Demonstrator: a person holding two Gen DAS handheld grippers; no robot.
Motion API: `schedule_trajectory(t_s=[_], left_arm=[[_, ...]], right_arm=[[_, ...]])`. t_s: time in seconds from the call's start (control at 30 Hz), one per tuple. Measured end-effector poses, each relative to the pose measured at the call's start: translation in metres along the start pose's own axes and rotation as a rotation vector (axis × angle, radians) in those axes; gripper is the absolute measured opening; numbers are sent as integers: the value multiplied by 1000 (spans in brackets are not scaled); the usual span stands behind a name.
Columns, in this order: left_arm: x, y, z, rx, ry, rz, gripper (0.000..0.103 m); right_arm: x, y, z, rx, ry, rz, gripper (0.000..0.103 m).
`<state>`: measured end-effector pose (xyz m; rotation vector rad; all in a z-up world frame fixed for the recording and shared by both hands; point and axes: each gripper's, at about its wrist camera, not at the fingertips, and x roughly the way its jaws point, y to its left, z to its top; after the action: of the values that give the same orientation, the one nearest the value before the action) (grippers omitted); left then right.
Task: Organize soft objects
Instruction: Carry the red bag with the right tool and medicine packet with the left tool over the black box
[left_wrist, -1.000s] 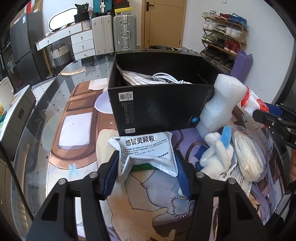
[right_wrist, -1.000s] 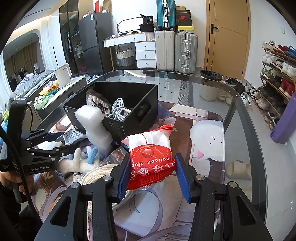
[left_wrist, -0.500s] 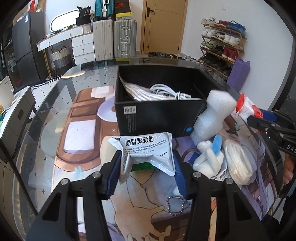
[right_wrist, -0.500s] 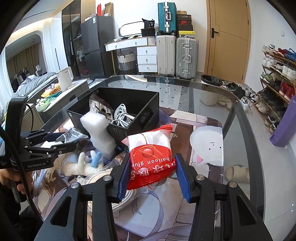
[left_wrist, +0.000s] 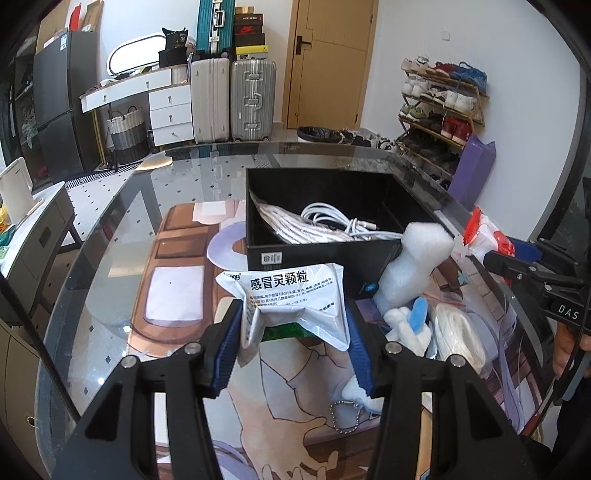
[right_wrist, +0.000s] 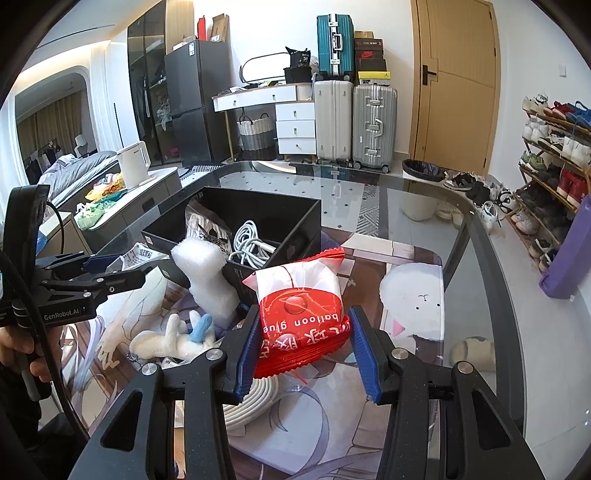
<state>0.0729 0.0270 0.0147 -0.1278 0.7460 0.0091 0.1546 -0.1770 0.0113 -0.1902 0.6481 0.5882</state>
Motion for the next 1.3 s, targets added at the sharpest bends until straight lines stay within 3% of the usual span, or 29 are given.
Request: schedule_trajectory(t_s=[0.63,1.3], left_arm=[[-24,5,11,-13,-105,1,51],[-22,1,28,-7,-135,3,51]], right_arm=[[-21,0,6,5,-72,-2,47],[-28,15,26,-53,-111,6,47]])
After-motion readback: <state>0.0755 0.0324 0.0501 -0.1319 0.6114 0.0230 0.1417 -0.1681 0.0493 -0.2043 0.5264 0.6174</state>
